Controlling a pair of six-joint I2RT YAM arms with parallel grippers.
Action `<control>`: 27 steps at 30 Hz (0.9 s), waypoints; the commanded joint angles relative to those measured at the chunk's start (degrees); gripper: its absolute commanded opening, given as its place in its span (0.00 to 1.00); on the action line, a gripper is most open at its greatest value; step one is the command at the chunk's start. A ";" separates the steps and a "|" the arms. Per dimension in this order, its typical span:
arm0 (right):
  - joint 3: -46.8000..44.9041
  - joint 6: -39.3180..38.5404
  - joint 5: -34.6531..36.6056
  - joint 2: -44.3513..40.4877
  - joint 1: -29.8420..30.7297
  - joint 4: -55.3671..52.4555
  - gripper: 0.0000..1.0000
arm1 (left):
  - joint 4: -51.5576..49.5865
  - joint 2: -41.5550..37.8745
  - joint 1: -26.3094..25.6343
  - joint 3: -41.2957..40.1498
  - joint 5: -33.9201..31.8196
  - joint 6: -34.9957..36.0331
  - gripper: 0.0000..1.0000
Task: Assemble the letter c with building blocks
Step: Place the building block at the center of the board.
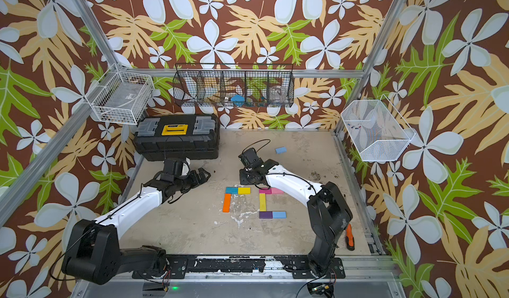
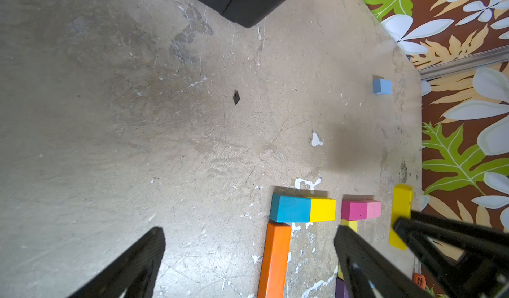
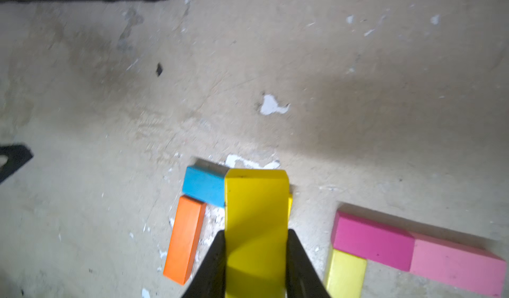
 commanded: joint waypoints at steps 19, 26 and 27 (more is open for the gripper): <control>-12.87 -20.67 -0.04 -2.10 21.62 2.77 0.04 | -1.52 -2.71 7.33 -1.89 2.78 2.89 1.00; -11.61 -21.98 1.45 1.64 22.01 3.75 0.06 | -1.23 -2.42 7.42 -2.26 3.12 2.59 1.00; -11.43 -22.26 1.47 2.30 22.02 3.84 0.07 | -1.27 -2.38 7.41 -2.26 3.12 2.58 1.00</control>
